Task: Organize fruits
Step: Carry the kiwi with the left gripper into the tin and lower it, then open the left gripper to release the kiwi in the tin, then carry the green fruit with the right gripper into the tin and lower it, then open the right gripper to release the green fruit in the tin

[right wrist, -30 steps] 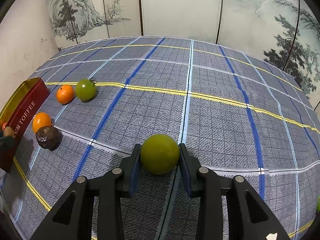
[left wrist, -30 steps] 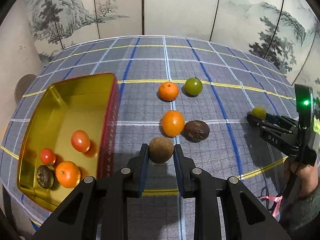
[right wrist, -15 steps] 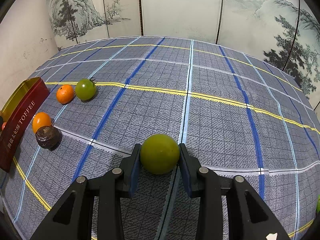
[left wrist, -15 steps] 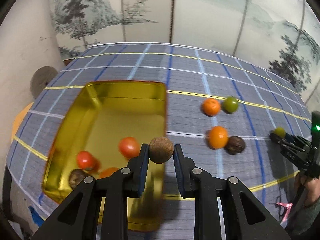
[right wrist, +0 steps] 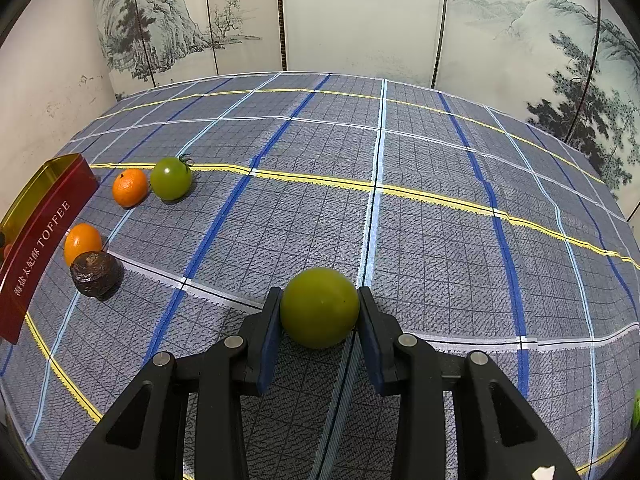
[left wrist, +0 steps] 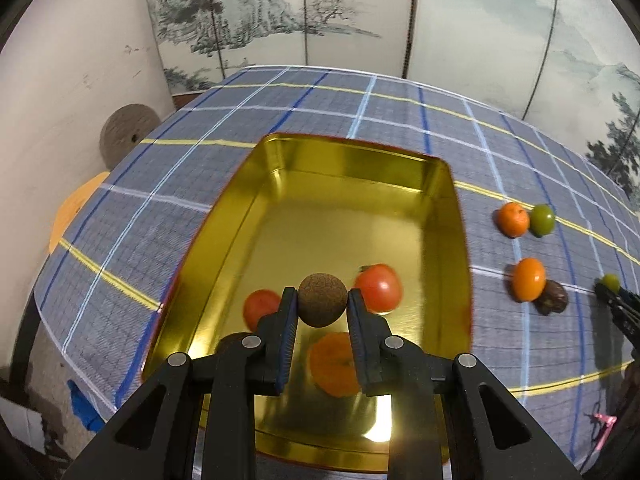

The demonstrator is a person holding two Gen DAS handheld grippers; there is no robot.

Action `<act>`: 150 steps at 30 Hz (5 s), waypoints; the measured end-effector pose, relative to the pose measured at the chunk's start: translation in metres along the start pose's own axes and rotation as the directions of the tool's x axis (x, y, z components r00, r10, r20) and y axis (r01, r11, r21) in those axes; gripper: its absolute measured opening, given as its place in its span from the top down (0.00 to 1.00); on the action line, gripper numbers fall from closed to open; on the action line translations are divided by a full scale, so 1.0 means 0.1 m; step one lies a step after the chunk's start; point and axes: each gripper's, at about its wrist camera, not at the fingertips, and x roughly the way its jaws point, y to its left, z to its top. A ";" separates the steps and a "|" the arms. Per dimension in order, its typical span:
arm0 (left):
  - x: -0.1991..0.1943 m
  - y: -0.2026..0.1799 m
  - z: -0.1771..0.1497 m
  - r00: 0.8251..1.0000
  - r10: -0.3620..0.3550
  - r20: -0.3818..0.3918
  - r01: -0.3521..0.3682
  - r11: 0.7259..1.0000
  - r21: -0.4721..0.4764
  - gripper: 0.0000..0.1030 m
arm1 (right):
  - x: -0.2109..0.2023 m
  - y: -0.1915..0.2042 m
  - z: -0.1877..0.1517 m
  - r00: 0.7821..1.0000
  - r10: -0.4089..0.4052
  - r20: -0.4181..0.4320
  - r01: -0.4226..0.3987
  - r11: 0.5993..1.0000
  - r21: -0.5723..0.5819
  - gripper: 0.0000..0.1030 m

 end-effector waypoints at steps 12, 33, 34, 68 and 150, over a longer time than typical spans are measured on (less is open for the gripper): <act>0.12 0.10 -0.09 0.999 0.016 -0.031 -0.016 1.000 -0.005 0.75 | 0.00 0.00 0.00 1.000 -0.001 0.000 0.001 1.000 -0.001 0.67; 0.14 0.05 -0.09 0.999 0.036 -0.024 -0.035 0.999 0.027 0.74 | -0.01 0.01 0.00 1.000 -0.003 0.000 0.003 1.000 -0.003 0.67; 0.14 0.05 -0.10 0.999 0.038 -0.025 -0.037 0.999 0.031 0.74 | -0.01 0.01 0.00 1.000 -0.003 0.000 0.003 1.000 -0.003 0.67; -0.28 0.31 -0.05 0.998 0.006 0.060 -0.005 1.000 -0.022 0.42 | -0.41 0.81 0.32 0.978 0.205 0.048 -0.198 0.973 -0.116 0.68; -0.55 0.67 -0.40 0.999 -0.004 0.039 0.008 0.996 -0.093 0.42 | -0.41 2.83 0.27 0.904 0.425 -0.055 -0.408 0.815 -0.412 0.59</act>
